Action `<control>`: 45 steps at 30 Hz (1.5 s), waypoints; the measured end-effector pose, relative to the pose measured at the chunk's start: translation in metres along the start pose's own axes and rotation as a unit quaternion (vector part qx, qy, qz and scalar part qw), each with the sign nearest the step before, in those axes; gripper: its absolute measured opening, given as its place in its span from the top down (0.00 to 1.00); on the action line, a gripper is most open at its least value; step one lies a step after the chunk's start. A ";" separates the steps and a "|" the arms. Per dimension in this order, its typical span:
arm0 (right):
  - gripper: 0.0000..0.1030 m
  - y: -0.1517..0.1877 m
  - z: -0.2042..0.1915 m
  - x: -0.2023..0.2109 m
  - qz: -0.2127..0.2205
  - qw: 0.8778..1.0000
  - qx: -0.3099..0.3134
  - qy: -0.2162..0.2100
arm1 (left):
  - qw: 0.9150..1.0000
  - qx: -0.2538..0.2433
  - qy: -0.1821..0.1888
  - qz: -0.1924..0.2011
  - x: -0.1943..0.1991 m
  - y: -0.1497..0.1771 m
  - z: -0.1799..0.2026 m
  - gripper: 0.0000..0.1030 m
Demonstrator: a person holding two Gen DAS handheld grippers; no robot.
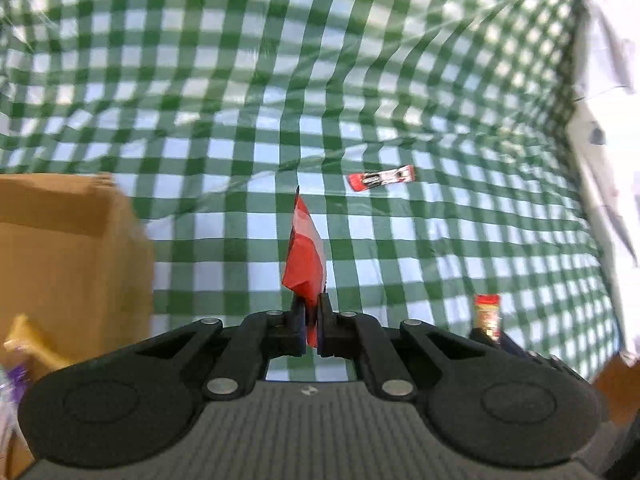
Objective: Organize snacks
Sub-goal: 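Carry both snacks over the box and release them with both tools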
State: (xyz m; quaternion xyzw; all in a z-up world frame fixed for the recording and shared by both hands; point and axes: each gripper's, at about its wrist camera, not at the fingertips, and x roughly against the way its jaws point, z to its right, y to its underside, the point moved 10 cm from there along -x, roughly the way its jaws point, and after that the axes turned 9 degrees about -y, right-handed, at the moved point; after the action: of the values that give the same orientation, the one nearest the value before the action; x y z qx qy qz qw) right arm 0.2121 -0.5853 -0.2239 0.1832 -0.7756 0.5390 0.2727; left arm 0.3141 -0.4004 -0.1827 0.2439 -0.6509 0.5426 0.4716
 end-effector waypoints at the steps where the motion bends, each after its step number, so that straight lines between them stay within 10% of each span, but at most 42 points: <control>1: 0.81 -0.001 -0.014 0.011 0.004 1.000 -0.001 -0.013 | 1.000 -0.003 -0.001 0.012 0.016 0.005 -0.007 0.95; 9: 0.81 -0.001 -0.157 0.060 0.005 0.992 0.048 -0.120 | 0.997 0.013 -0.060 0.056 0.122 0.070 -0.112 0.95; 20: 0.81 0.012 -0.325 0.061 -0.041 0.968 0.149 -0.196 | 0.989 0.062 -0.121 0.049 0.159 0.116 -0.261 0.95; 42: 0.81 0.040 -0.364 0.016 -0.092 0.966 0.160 -0.183 | 0.984 0.057 -0.168 0.012 0.106 0.115 -0.309 0.94; 43: 0.80 0.041 -0.364 0.014 -0.094 0.965 0.159 -0.184 | 0.984 0.054 -0.170 0.012 0.104 0.113 -0.309 0.88; 45: 0.62 0.040 -0.364 0.012 -0.091 0.964 0.159 -0.191 | 0.983 0.052 -0.175 0.009 0.103 0.111 -0.311 0.33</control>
State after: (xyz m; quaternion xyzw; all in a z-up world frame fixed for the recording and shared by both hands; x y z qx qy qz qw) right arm 0.2617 -0.2303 -0.1470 0.3935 -0.6979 0.5831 0.1343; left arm 0.2857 -0.0571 -0.1559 0.3538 -0.6964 0.5290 0.3318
